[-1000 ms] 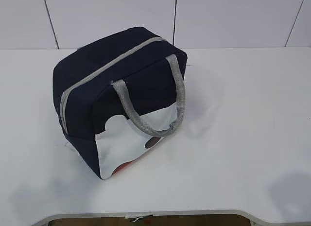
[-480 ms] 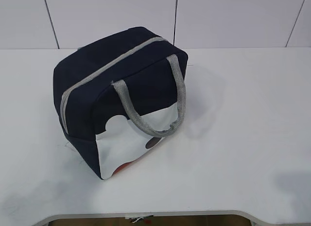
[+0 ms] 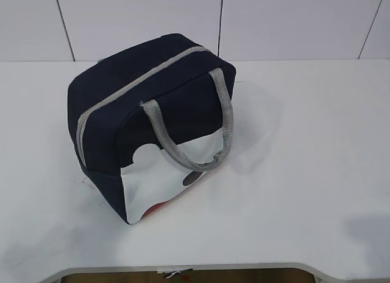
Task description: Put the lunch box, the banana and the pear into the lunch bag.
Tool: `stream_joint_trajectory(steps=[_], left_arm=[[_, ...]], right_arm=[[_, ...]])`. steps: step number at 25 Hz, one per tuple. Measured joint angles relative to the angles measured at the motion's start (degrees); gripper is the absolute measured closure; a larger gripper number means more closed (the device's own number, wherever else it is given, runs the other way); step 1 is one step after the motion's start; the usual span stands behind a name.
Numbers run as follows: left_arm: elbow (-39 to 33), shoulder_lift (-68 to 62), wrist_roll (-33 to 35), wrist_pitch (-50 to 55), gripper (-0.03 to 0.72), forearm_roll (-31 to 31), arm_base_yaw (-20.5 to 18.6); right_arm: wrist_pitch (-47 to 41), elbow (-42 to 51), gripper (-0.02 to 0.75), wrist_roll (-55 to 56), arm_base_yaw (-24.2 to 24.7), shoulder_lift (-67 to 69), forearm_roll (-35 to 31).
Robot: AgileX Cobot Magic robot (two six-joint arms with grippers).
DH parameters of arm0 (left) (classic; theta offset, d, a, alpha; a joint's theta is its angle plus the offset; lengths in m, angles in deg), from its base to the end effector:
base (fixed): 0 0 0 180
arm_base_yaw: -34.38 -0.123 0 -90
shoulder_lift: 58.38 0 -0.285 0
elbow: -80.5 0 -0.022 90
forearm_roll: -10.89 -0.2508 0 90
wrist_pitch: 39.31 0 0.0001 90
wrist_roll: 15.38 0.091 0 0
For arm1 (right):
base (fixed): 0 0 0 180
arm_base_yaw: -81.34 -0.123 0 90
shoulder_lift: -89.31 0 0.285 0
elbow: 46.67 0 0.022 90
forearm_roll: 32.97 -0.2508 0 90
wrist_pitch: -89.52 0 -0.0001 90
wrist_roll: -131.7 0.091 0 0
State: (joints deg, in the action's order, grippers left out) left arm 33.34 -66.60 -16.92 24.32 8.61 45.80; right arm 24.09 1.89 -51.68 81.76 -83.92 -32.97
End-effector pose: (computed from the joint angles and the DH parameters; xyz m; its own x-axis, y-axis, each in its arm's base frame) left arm -0.0079 0.0049 0.2802 -0.4766 0.0869 -0.8748 0.1629 0.9866 0.0092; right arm -0.0111 0.0001 0.2707 -0.5110 -0.0552 -0.8578 -0.0228 0.9985 -0.0507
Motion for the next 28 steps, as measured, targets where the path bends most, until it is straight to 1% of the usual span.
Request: stream_joint_trajectory(steps=[6, 9, 11, 28], left_arm=[[0.0, 0.0, 0.0, 0.0, 0.452, 0.0, -1.27], [0.0, 0.0, 0.0, 0.0, 0.452, 0.0, -2.98], [0.0, 0.0, 0.0, 0.0, 0.452, 0.0, -3.37], [0.0, 0.0, 0.0, 0.0, 0.452, 0.0, -3.59]], right_arm=[[0.0, 0.0, 0.323, 0.0, 0.0, 0.0, 0.0], [0.0, 0.0, 0.323, 0.0, 0.0, 0.0, 0.0], [0.0, 0.0, 0.323, 0.0, 0.0, 0.0, 0.0], [0.0, 0.0, 0.323, 0.0, 0.0, 0.0, 0.0]])
